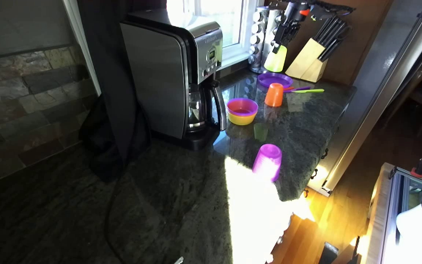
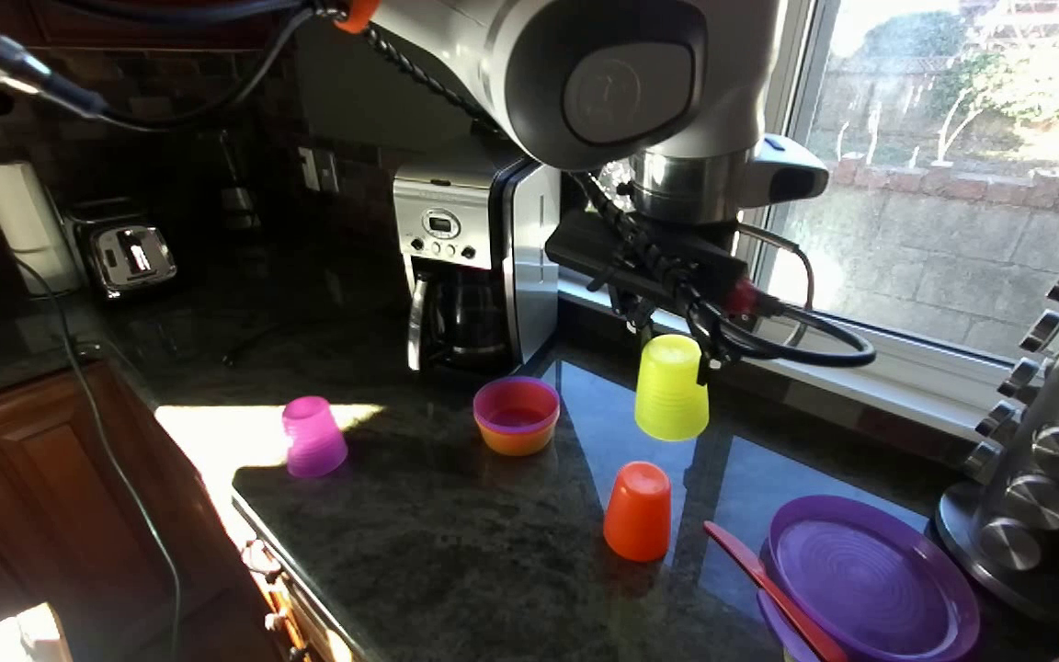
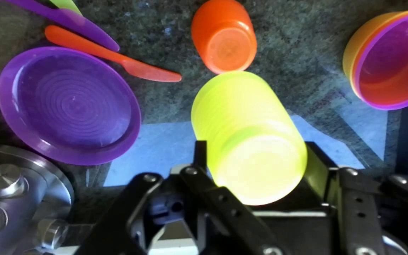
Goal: Stack the cups
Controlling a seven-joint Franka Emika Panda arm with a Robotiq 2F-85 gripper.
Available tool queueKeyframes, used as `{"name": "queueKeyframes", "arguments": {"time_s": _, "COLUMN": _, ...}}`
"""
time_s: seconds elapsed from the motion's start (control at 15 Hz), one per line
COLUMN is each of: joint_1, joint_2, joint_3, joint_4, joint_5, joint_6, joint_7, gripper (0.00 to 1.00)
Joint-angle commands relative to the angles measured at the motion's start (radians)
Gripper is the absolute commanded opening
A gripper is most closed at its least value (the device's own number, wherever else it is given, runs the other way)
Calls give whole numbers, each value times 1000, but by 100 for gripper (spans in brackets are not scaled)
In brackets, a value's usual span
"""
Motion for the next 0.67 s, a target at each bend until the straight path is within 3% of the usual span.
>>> {"name": "queueKeyframes", "arguments": {"time_s": 0.0, "joint_1": -37, "joint_2": 111, "joint_3": 15, "joint_4": 125, "joint_5": -5, "joint_6": -119, "joint_7": 85, "gripper": 42}}
{"name": "queueKeyframes", "arguments": {"time_s": 0.33, "joint_1": -69, "joint_2": 163, "joint_3": 30, "joint_4": 200, "joint_5": 3, "joint_6": -281, "joint_7": 127, "gripper": 42}}
{"name": "queueKeyframes", "arguments": {"time_s": 0.6, "joint_1": -75, "joint_2": 164, "joint_3": 36, "joint_4": 178, "joint_5": 3, "joint_6": -270, "joint_7": 151, "gripper": 42}}
